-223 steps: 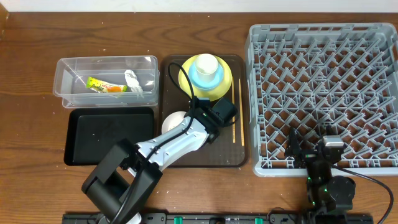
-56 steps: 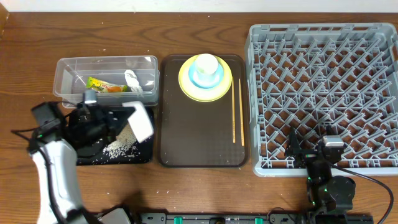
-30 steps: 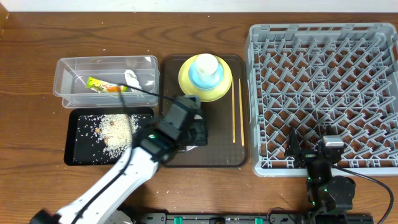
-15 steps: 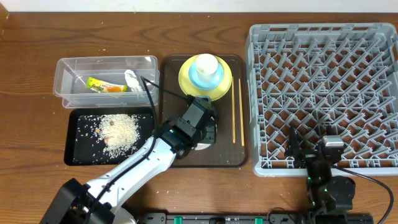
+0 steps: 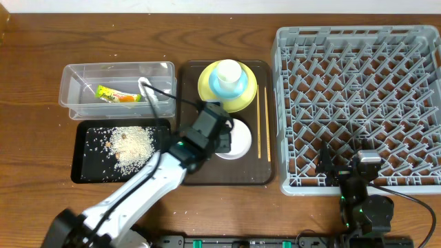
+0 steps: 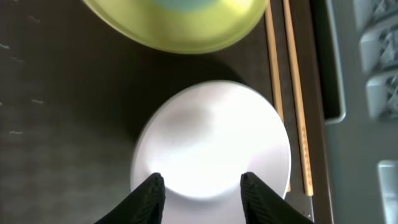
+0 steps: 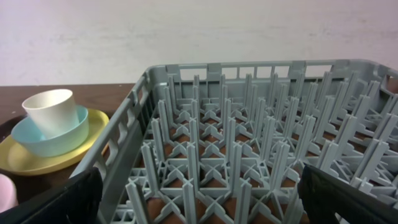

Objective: Sort waste into correct bins and load items into the dishwasher rack

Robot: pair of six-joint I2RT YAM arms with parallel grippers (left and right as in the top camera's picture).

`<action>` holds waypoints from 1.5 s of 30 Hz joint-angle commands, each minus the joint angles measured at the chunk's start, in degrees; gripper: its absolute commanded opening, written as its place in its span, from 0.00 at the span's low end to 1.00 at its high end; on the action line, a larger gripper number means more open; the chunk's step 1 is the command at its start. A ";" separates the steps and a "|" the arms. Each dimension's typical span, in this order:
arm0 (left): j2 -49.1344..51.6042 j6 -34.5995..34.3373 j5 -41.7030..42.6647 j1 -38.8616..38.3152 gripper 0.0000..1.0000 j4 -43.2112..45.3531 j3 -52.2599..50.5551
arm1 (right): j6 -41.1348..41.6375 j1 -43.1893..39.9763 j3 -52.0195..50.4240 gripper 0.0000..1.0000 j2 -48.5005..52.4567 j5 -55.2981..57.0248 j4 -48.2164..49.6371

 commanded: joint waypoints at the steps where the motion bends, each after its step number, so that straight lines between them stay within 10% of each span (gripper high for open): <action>1: -6.03 0.96 -1.46 3.23 0.44 -2.25 2.27 | 0.26 -0.50 -0.04 0.99 -0.07 1.49 0.07; 19: -33.59 0.98 -1.36 26.10 0.50 -17.94 2.27 | 4.81 -0.50 10.58 0.99 4.50 -2.89 -7.02; 34: -33.11 0.96 -1.53 37.79 0.83 -21.55 2.25 | 0.09 -0.44 64.19 0.99 54.90 -22.71 -47.67; 41: -32.70 0.96 -1.53 37.77 0.88 -22.62 2.25 | 6.97 -0.44 70.88 0.99 70.73 -45.70 -49.96; 45: -32.70 0.94 -1.53 37.79 0.89 -22.62 2.25 | 6.73 1.49 70.86 0.73 76.13 -51.08 -49.13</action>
